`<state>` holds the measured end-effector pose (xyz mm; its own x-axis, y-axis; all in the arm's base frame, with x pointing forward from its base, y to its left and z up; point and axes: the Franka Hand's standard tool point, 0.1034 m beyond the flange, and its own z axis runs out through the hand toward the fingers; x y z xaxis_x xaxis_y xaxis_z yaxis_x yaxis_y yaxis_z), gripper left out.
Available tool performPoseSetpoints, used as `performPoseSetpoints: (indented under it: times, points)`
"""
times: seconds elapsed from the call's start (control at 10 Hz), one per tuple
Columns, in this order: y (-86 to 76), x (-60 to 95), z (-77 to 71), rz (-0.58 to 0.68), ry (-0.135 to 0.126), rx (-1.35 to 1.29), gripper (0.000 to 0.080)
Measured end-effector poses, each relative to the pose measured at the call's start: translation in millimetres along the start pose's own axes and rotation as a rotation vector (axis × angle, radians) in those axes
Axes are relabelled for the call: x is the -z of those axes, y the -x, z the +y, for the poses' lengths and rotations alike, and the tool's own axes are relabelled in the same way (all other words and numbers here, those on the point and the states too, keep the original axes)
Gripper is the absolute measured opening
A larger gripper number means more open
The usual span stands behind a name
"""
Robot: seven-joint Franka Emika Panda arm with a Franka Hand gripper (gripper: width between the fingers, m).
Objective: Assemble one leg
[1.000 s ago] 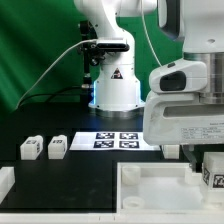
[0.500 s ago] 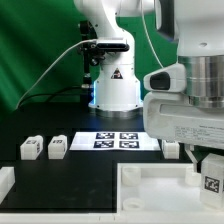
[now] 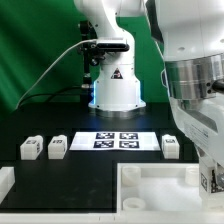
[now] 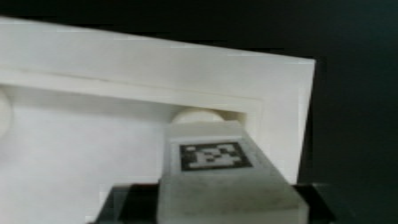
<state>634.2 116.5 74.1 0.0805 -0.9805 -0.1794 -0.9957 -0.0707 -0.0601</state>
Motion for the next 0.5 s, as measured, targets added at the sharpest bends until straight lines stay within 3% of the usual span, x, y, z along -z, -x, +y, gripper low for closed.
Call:
performPoseSetpoints:
  times: [0.1,0.2,0.3,0.4,0.5]
  points:
    - [0.6,-0.4,0.2,0.000,0.001,-0.032,0.0399]
    - [0.5,-0.5,0.3,0.000,0.001,0.008,0.0399]
    - [2.4,-1.2,0.8,0.002,0.003,0.105,0.0537]
    - [7.3,-2.5,1.8,0.004,0.009,0.250,0.0616]
    - [8.9,-1.6,2.1,0.017,0.020,0.453,0.0616]
